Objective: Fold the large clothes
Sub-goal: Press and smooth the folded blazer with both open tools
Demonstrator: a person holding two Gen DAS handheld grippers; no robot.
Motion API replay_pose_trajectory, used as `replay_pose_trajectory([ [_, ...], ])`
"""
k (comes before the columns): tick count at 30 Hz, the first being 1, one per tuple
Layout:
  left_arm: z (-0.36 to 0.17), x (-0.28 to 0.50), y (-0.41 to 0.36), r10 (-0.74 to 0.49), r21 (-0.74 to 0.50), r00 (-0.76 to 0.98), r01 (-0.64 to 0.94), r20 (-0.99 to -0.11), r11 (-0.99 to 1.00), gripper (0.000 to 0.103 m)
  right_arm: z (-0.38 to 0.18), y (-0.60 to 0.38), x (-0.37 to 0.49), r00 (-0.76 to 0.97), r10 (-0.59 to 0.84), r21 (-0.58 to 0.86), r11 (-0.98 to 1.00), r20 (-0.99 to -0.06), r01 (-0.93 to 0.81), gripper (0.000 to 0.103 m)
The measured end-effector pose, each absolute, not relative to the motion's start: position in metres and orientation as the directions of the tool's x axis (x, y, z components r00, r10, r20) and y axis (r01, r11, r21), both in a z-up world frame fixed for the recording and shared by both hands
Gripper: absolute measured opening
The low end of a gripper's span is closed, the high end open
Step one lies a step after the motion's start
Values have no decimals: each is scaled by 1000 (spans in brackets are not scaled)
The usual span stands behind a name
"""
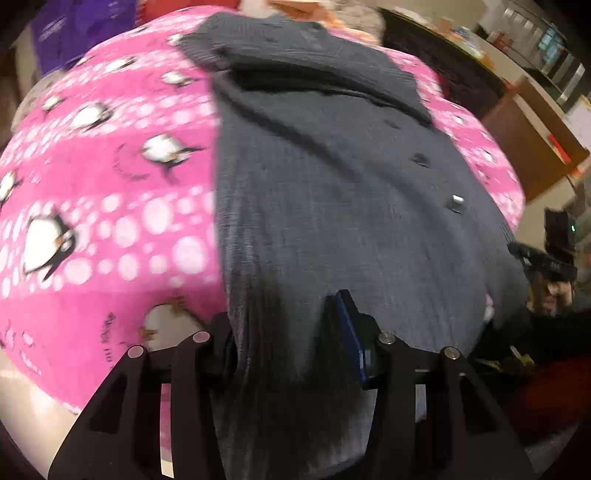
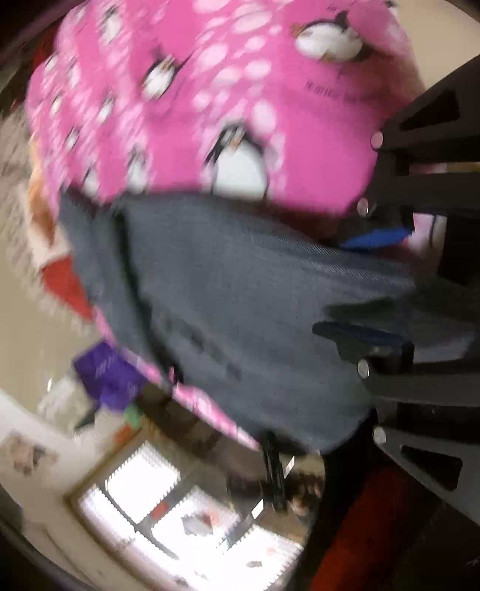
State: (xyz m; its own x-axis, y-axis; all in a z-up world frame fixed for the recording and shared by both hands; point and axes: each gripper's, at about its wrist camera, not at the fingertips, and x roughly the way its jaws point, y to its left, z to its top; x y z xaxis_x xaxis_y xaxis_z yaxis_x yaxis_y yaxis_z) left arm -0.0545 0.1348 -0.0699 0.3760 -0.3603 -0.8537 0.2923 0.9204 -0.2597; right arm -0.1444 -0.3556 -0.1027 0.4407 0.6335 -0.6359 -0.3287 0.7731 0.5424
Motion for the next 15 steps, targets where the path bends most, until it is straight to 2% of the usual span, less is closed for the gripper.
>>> replay_pose_trajectory([
  [3,-70,-57,137,-363,-266,386,282,-848,922,42,-93,-347,-148,425,701,585,713,-573,-386,29],
  [5,-69,-61,130,-367,-253,376,319,-851,914,42,-89,-338,-149,415,687,541,726,-596,-425,28],
  [7,-71,-61,126,-343,-217,375,339,-861,915,42,-100,-342,-142,404,669,551,743,-624,-380,28],
  [11,-74,-57,125,-346,-217,390,337,-854,916,49,-98,-336,-140,413,677,555,736,-609,-388,28],
  [12,-74,-57,125,-347,-218,389,338,-853,915,52,-98,-337,-141,415,671,544,741,-614,-393,26],
  [13,-74,-57,123,-346,-218,387,337,-854,916,53,-98,-338,-141,416,667,540,745,-618,-392,19],
  [15,-74,-54,121,-337,-222,379,314,-862,923,53,-94,-342,-143,435,673,546,740,-599,-394,13],
])
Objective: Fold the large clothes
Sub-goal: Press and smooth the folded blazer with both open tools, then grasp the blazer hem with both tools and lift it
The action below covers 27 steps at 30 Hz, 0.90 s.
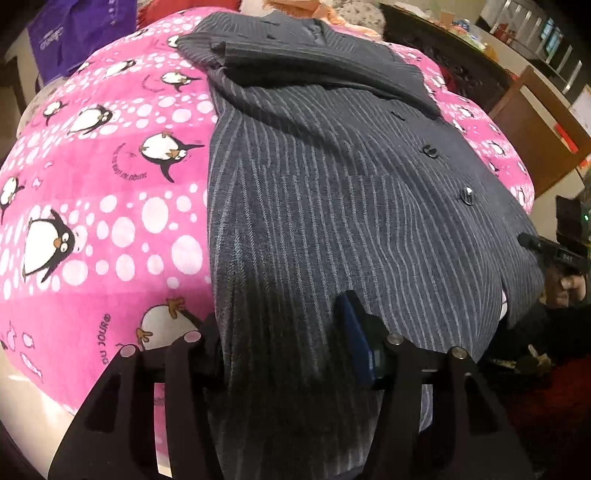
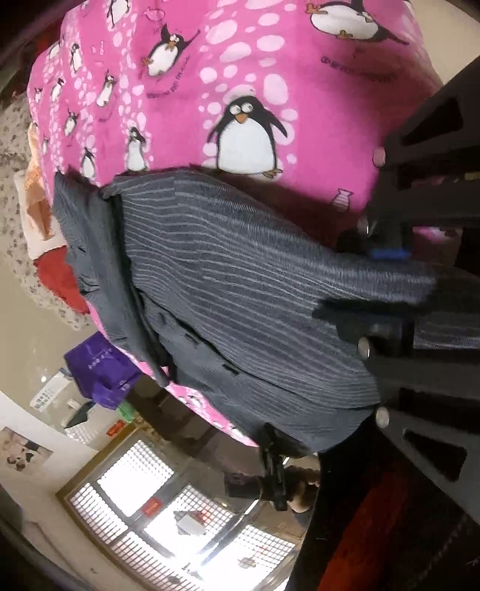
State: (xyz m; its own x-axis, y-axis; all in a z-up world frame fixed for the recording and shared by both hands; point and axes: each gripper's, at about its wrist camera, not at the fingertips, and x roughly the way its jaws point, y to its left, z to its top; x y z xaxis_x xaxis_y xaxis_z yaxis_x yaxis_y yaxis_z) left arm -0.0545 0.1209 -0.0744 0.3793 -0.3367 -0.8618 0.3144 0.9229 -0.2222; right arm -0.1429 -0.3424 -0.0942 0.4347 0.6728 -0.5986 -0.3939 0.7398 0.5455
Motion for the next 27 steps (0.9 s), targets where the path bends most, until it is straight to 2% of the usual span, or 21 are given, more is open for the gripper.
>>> replay_pose_trajectory([
  [1,-73,-53,122,-339,-237,378,291,-861,927,52,-91,-343,-145,443,676,544,737,-590,-400,8],
  [2,-70,-53,124,-345,-252,390,271,-854,929,42,-86,-344,-147,458,683,544,731,-569,-412,7],
  [3,-68,-53,126,-353,-268,409,252,-841,930,6,-82,-346,-149,469,697,556,716,-543,-422,6],
  [6,-54,-61,131,-420,-345,464,241,-780,907,4,-73,-350,-151,481,749,599,658,-456,-457,6],
  [9,-40,-71,132,-444,-368,502,248,-743,896,4,-66,-349,-151,494,766,614,633,-411,-471,5],
  [12,-24,-84,139,-473,-399,525,256,-707,881,4,-48,-356,-161,514,793,637,587,-328,-499,5],
  [22,17,-146,171,-605,-577,578,263,-548,773,4,-4,-381,-210,511,822,637,538,-251,-552,5],
  [27,27,-117,179,-601,-665,653,194,-461,721,4,1,-396,-192,559,794,641,562,-239,-522,5],
])
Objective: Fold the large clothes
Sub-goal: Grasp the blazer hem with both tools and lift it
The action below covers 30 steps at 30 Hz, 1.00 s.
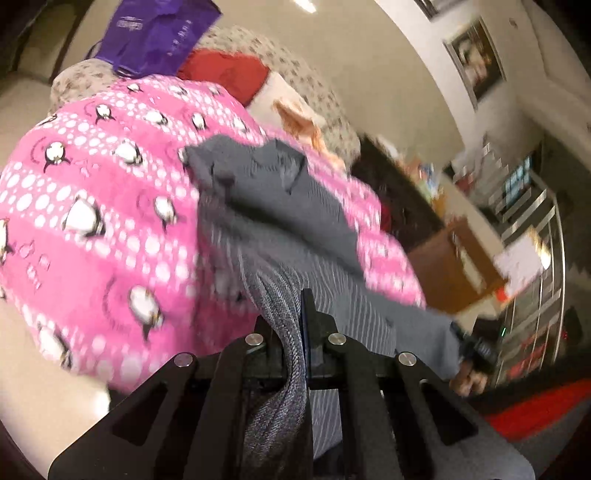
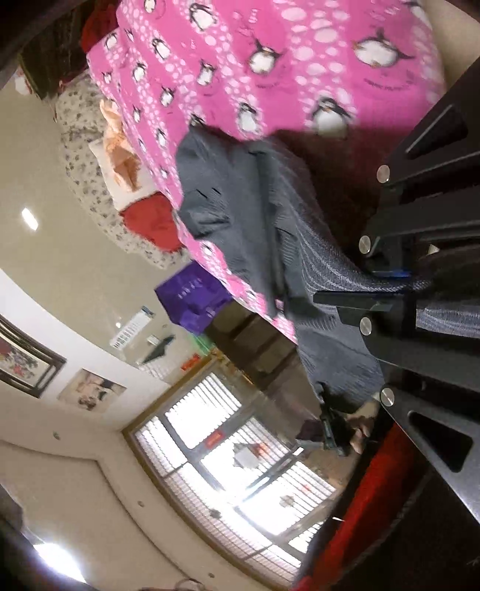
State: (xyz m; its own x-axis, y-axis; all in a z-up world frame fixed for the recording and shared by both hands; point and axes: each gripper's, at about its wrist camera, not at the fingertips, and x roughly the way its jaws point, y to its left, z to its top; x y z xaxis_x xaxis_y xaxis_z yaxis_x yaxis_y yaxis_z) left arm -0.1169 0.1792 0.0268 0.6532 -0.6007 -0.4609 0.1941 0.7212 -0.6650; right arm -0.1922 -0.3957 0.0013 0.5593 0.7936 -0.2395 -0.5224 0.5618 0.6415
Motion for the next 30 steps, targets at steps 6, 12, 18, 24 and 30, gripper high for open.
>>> replay_pose_trajectory([
  [6,58,-25,182,-507,-680,760,119,-407,723,4,14,-411,-89,653,721,647,615,-230,-451,4],
  [12,68,77,173,-408,-644,787,17,-463,765,4,20,-402,42,689,659,640,676,-303,-365,4],
  [18,40,164,174,-304,-543,763,-73,-571,837,4,-9,-376,149,669,590,613,750,-451,-248,4],
  [24,-35,229,169,-241,-409,657,-111,-714,906,5,-61,-363,211,618,535,584,798,-576,-146,4],
  [30,-77,238,168,-271,-410,621,-91,-736,908,8,-83,-373,215,617,555,632,766,-558,-118,4],
])
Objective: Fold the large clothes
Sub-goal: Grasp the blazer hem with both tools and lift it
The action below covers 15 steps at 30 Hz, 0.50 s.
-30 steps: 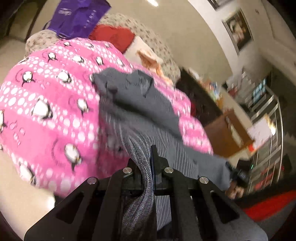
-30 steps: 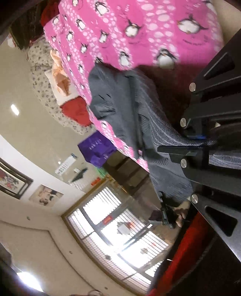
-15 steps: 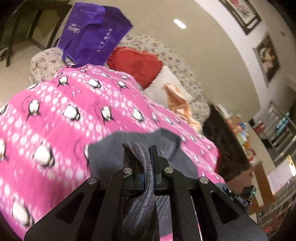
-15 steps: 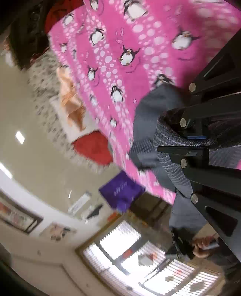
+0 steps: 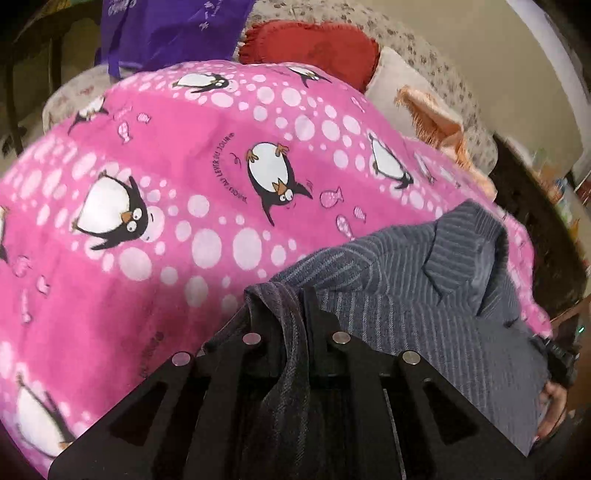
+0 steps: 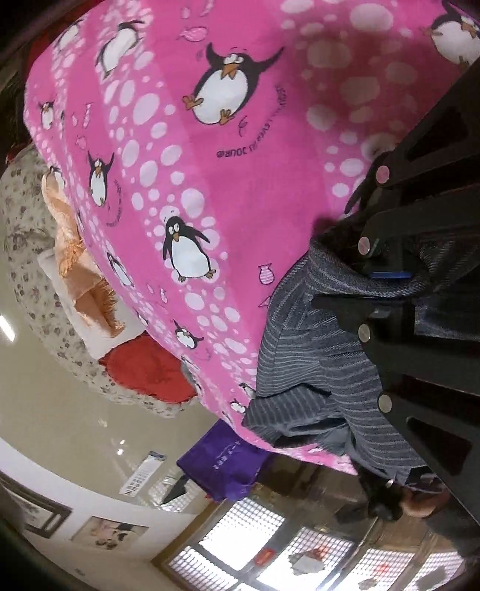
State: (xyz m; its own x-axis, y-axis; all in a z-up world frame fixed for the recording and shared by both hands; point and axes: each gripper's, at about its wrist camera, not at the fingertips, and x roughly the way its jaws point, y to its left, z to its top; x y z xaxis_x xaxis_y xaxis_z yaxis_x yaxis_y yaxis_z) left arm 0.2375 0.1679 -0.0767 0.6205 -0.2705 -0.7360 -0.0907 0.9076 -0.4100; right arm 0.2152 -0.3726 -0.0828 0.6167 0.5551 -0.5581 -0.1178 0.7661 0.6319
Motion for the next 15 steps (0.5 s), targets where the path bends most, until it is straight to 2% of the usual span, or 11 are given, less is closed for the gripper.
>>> replay_pose_trajectory([
  [3,-78,239,186,-352,-502,583,-112,-732,858,8,-78,-381,210,601,585,673,733,-545,-102,9],
  [6,-65,233,201,-404,-543,533,-128,-744,830,14,-61,-399,195,593,637,742,663,-492,-96,16],
  [8,-44,219,209,-404,-539,549,-103,-732,836,30,-42,-409,178,617,631,740,663,-470,-115,20],
  [9,-33,209,214,-379,-518,574,-94,-726,850,49,-35,-411,171,631,618,731,673,-468,-117,26],
  [10,-23,200,218,-359,-504,598,-90,-717,859,59,-25,-416,158,651,604,722,681,-459,-123,29],
  [15,18,132,212,-279,-418,715,-21,-641,908,59,13,-397,100,684,581,623,747,-441,-233,29],
])
